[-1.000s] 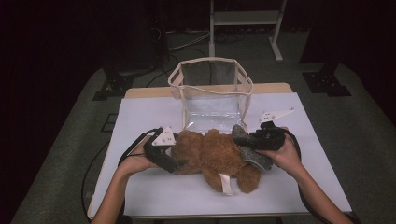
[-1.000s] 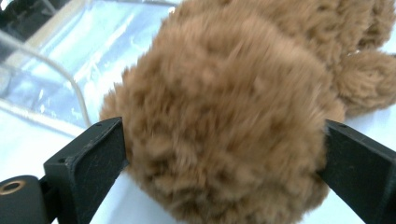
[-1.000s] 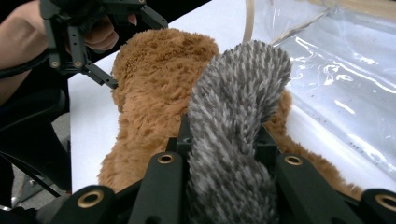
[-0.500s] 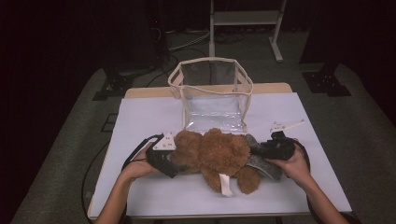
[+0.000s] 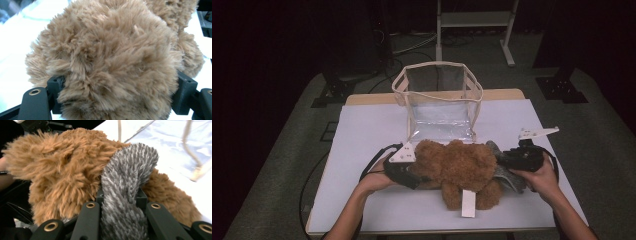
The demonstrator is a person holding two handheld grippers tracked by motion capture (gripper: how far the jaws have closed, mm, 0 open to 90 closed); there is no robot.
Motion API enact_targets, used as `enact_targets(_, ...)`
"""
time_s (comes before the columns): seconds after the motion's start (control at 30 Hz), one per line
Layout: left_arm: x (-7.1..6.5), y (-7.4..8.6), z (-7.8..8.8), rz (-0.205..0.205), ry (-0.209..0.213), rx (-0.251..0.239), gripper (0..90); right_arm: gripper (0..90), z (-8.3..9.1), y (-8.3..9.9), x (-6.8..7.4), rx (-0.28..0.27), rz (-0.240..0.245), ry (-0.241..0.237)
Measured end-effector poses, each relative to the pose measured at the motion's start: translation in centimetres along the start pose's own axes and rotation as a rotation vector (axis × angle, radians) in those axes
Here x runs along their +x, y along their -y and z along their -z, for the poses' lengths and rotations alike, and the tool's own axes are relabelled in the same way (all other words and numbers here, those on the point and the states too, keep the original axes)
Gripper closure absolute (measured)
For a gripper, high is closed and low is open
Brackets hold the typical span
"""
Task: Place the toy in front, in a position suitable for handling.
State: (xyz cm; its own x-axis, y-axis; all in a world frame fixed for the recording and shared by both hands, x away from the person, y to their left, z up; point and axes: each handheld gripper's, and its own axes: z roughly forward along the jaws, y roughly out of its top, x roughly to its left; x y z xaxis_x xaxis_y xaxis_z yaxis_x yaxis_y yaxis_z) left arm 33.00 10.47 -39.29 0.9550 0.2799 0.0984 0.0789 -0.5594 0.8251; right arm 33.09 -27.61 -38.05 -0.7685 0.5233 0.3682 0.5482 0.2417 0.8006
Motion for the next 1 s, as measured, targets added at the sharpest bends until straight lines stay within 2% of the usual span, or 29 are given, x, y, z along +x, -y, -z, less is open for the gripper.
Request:
enact_targets(0.13,-0.9,-2.4,-1.3,-0.055,0.03,-0.012,21.7,73.6,2.8,0.1,0.3,-0.021,0.004,0.038)
enact_targets(0.17,-0.9,-2.4,-1.3,-0.055,0.03,-0.012,21.7,73.6,2.8,0.1,0.3,-0.021,0.004,0.038)
enact_targets(0.2,-1.1,-3.1,-1.8,-0.07,0.036,-0.011,21.7,73.6,4.3,0.1,0.4,-0.031,0.005,0.06)
enact_targets(0.23,-1.4,-3.9,-2.5,-0.088,0.04,-0.008,21.7,73.7,4.7,0.1,0.4,-0.031,0.005,0.067)
enact_targets(0.3,-1.6,-4.4,-3.2,-0.093,0.049,-0.003,21.7,73.7,5.5,0.2,0.2,-0.027,0.006,0.094)
enact_targets(0.43,-1.7,-4.1,-3.9,-0.087,0.053,0.019,21.7,73.7,6.0,1.0,-0.4,-0.034,-0.021,0.093)
enact_targets(0.47,-1.6,-3.4,-4.0,-0.079,0.052,0.044,21.7,73.8,5.3,1.6,-0.6,-0.031,-0.03,0.085)
enact_targets(0.53,-1.6,-3.1,-3.9,-0.072,0.048,0.048,21.7,73.7,4.8,1.9,-0.8,-0.026,-0.035,0.076)
enact_targets(0.57,-1.5,-2.5,-3.3,-0.065,0.034,0.067,21.7,73.7,3.7,2.2,-1.0,-0.026,-0.048,0.048)
enact_targets(0.6,-1.4,-2.2,-2.8,-0.066,0.029,0.082,21.7,73.7,3.3,2.2,-1.0,-0.023,-0.048,0.041)
enact_targets(0.73,-1.3,-1.4,-1.6,-0.057,0.013,0.096,21.6,73.7,0.9,2.1,-0.8,-0.014,-0.045,0.005)
enact_targets(0.77,-1.2,-0.9,-0.5,-0.052,-0.006,0.106,21.7,73.7,0.1,2.1,-0.6,-0.008,-0.041,-0.005)
enact_targets(0.97,-1.2,0.2,1.8,-0.043,-0.036,0.131,21.6,73.7,-2.8,1.9,-0.3,0.006,-0.043,-0.052)
enact_targets(1.0,-1.3,0.7,2.2,-0.038,-0.042,0.139,21.5,73.6,-3.8,2.0,-0.2,0.02,-0.039,-0.067)
